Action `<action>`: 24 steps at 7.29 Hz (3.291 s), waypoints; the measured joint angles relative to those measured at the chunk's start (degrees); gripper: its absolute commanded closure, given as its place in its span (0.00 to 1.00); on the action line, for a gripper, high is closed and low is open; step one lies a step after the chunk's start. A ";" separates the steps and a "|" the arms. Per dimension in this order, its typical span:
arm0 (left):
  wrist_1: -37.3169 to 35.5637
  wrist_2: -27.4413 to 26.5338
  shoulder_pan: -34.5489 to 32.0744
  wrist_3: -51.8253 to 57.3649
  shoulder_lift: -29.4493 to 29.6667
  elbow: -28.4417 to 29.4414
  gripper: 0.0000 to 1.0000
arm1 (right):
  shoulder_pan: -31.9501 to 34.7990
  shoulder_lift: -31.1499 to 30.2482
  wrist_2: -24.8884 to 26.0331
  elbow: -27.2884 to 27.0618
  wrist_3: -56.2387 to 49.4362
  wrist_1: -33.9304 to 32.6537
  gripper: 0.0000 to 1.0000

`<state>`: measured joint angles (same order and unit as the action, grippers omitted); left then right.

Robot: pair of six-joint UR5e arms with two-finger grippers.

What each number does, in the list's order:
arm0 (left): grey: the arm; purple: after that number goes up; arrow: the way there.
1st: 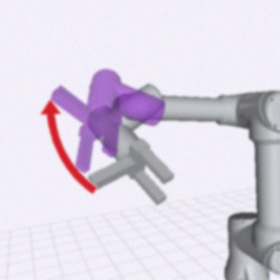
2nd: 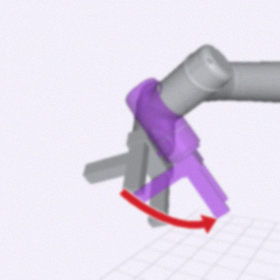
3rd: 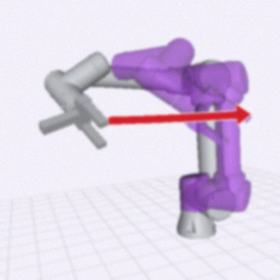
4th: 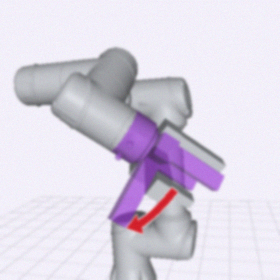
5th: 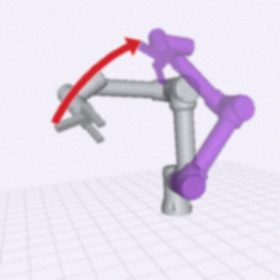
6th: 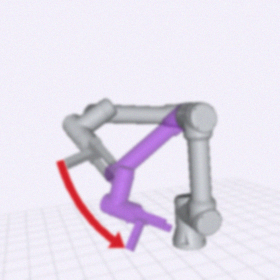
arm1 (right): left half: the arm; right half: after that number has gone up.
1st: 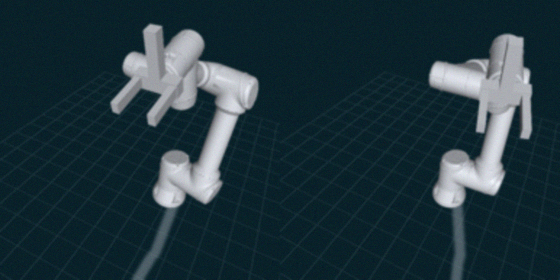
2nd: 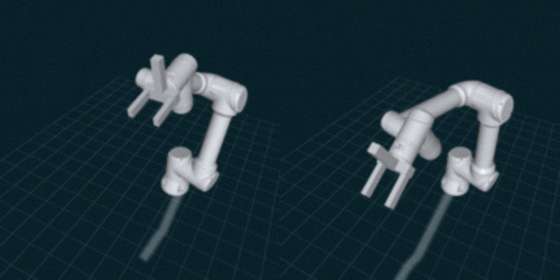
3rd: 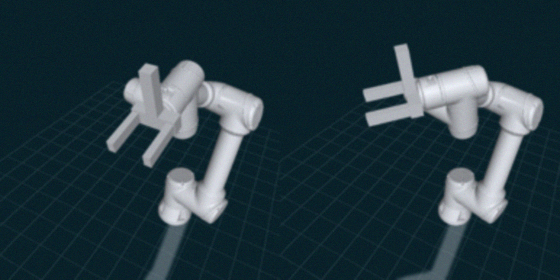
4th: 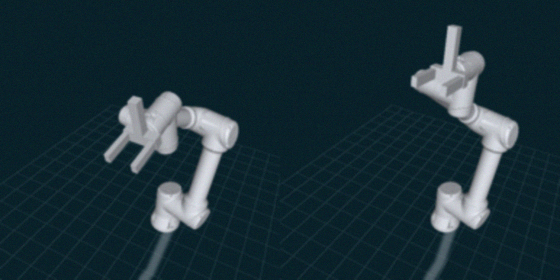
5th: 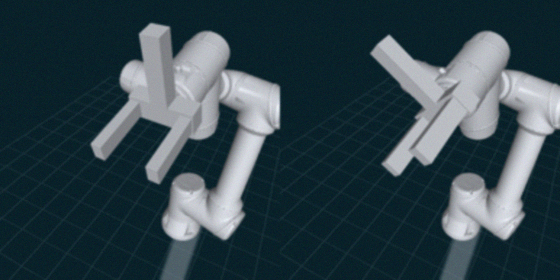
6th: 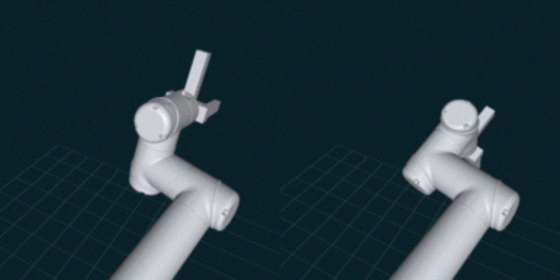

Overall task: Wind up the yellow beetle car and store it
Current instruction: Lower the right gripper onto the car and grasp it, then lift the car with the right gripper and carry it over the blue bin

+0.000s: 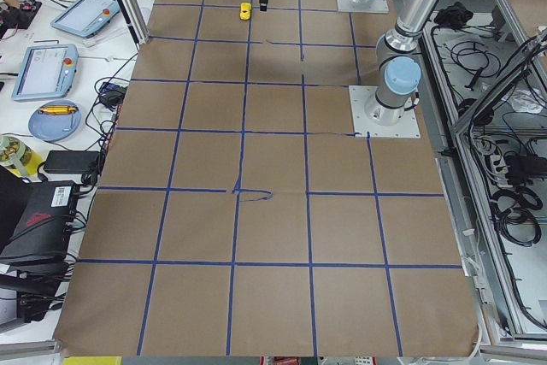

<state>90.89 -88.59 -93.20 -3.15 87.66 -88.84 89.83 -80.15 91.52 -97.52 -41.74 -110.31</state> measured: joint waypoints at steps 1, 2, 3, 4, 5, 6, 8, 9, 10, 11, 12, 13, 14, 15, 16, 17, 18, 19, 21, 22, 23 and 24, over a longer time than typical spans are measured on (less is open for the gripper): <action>-0.01 -0.02 0.02 0.04 -0.04 -0.02 0.00 | 0.38 2.23 -0.14 -1.70 -4.63 -3.93 0.00; 0.06 -0.17 0.03 0.08 -0.19 -0.09 0.00 | 0.85 3.86 -0.59 -3.42 -8.22 -7.14 0.00; 0.17 -0.24 0.04 0.10 -0.33 -0.19 0.00 | 1.43 5.11 -1.82 -4.98 -11.72 -10.13 0.00; 0.23 -0.10 0.02 0.11 -0.36 -0.28 0.00 | 2.17 6.60 -3.10 -6.28 -17.21 -13.86 0.00; 0.27 -0.04 -0.04 0.13 -0.40 -0.37 0.00 | 2.71 8.23 -3.71 -7.14 -23.55 -17.42 0.00; 0.25 0.02 -0.06 0.17 -0.41 -0.44 0.00 | 2.97 9.44 -3.96 -7.56 -27.94 -19.43 0.00; 0.12 0.13 -0.15 0.23 -0.29 -0.52 0.00 | 3.27 12.23 -4.19 -7.75 -30.96 -21.88 0.00; 0.10 0.15 -0.17 0.24 -0.24 -0.53 0.00 | 3.30 14.19 -4.22 -7.76 -31.30 -23.61 0.00; 0.09 0.17 -0.16 0.24 -0.22 -0.54 0.00 | 3.32 15.66 -4.24 -7.80 -31.37 -25.02 0.00; 0.08 0.15 -0.15 0.24 -0.19 -0.57 0.00 | 3.33 16.40 -4.26 -7.86 -31.32 -25.52 0.20; 0.08 0.13 -0.36 0.24 -0.06 -0.60 0.00 | 3.33 16.80 -4.30 -7.94 -31.31 -25.55 0.80; 0.12 0.15 -0.70 0.25 0.10 -0.62 0.00 | 3.32 17.04 -4.18 -8.07 -31.39 -25.49 1.00; 0.19 0.16 -0.89 0.25 0.20 -0.63 0.00 | 3.29 17.07 -3.85 -8.15 -31.36 -25.48 1.00; 0.25 0.13 -0.97 0.25 0.14 -0.66 0.00 | 3.26 17.02 -3.66 -8.14 -31.25 -25.48 1.00; 0.31 0.09 -1.00 0.24 -0.01 -0.69 0.00 | 3.25 16.88 -3.56 -8.09 -31.23 -25.38 1.00; 0.37 0.09 -1.01 0.25 -0.05 -0.71 0.00 | 3.12 16.52 -3.25 -7.77 -31.26 -24.42 1.00; 0.46 0.04 -1.01 0.24 -0.12 -0.77 0.00 | 2.84 15.30 -2.21 -6.84 -31.28 -22.05 1.00; 0.46 0.03 -1.02 0.24 -0.17 -0.91 0.00 | 2.14 12.75 -0.14 -5.27 -31.29 -17.79 1.00; 0.44 0.11 -0.98 0.24 -0.21 -1.15 0.00 | -3.48 7.50 3.22 -1.63 -32.75 -6.80 1.00; 0.34 0.31 -0.94 0.25 -0.19 -1.19 0.00 | -8.30 6.01 3.60 -0.42 -36.58 -3.42 1.00; 0.29 0.71 -0.94 0.25 -0.18 -1.26 0.00 | -13.06 5.06 3.76 0.54 -41.51 -1.91 1.00; 0.25 1.15 -0.97 0.25 -0.17 -1.28 0.00 | -17.07 4.31 3.81 1.49 -46.07 -0.78 1.00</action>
<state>91.13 -87.44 -94.17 -2.90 87.49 -90.11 72.76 -75.84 95.33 -96.04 -87.81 -111.09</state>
